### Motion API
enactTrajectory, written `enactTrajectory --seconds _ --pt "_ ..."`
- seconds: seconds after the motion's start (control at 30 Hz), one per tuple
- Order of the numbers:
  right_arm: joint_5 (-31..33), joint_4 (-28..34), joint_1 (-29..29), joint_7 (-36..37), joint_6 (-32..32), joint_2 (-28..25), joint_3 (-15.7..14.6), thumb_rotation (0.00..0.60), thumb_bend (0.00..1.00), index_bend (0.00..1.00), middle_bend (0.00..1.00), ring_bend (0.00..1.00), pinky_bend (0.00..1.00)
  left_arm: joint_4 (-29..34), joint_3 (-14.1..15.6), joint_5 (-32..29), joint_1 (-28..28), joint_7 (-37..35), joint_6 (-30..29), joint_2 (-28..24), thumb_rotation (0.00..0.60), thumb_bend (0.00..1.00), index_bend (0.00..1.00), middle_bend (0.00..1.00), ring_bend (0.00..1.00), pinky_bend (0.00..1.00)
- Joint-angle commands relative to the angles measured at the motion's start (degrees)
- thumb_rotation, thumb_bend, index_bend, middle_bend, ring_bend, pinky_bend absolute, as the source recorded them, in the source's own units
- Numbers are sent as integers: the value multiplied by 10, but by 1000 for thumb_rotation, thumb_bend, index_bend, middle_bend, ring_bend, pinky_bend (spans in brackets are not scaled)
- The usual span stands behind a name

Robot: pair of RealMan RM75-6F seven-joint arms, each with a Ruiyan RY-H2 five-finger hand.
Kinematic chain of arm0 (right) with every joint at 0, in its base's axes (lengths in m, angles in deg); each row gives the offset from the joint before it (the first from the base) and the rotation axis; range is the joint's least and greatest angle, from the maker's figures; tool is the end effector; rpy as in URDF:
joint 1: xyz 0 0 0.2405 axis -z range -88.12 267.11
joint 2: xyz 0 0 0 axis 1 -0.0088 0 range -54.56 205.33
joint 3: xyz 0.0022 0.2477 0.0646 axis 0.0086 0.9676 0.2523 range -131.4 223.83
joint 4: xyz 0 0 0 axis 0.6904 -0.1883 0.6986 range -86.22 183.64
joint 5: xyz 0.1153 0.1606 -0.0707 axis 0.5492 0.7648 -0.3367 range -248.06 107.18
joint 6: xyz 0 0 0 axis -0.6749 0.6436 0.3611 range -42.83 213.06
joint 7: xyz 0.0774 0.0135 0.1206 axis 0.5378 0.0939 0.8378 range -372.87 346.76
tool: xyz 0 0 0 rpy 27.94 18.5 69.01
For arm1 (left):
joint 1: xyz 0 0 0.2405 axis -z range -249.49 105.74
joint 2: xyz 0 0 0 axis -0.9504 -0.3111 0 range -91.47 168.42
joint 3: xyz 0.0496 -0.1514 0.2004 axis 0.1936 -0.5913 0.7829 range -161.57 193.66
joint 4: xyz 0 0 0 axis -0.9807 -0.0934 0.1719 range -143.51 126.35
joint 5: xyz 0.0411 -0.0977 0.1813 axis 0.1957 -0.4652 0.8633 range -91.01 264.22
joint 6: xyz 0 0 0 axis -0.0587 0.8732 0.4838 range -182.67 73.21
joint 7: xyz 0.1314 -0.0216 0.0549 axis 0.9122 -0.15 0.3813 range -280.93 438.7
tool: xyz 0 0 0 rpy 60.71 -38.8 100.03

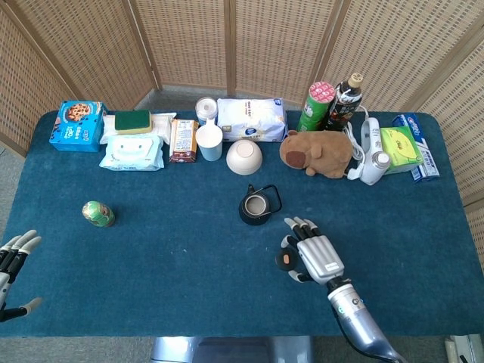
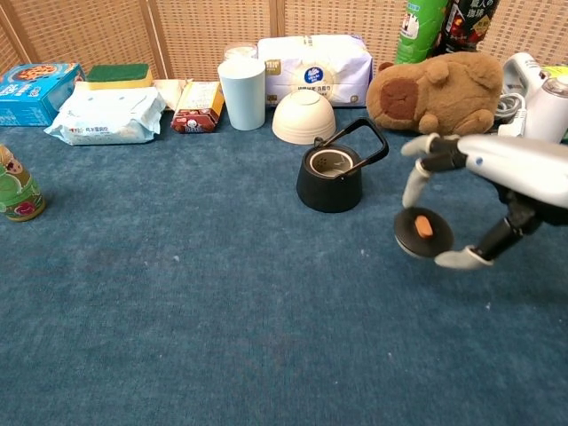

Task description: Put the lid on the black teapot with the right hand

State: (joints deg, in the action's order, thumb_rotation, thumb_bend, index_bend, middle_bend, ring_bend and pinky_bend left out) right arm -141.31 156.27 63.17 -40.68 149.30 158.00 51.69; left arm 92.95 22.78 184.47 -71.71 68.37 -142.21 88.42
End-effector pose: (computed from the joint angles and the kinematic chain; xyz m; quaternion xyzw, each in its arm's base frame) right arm -0.1547 -0.2415 0.0103 0.7197 -0.4255 0.3822 0.3936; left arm -0.2915 0.1180 0.1941 -0.6293 -0.4476 -0.3825 0.5073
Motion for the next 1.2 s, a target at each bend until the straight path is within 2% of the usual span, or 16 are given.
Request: enactTrajectory --seconds 0.03,0.23,0.33,0.57,0.87,1.2 --pt "21 31 -18 -23 -1 -7 24 600 270 403 74 23 0 0 1 1 0 0 1 0 600 78 0 0 0 103" --pt "75 61 -57 -80 -12 -6 59 600 270 404 73 23 0 1 2 2 1 0 3 0 600 78 0 0 0 103" --pt "139 68 -92 -118 -18 6 89 600 270 404 72 23 0 1 2 0 1 -2 4 -1 600 77 0 0 0 103" --pt "237 22 -164 -166 -19 39 132 600 276 417 72 22 0 1 3 -5 4 -9 10 -4 600 79 0 0 0 103" --pt "311 -52 -220 -181 -35 64 149 600 276 418 72 21 0 2 -3 -17 11 -19 21 -8 600 78 0 0 0 103" --pt "354 -132 -264 -182 -50 89 140 600 277 418 72 20 0 7 -7 -35 20 -24 41 -11 600 77 0 0 0 103"
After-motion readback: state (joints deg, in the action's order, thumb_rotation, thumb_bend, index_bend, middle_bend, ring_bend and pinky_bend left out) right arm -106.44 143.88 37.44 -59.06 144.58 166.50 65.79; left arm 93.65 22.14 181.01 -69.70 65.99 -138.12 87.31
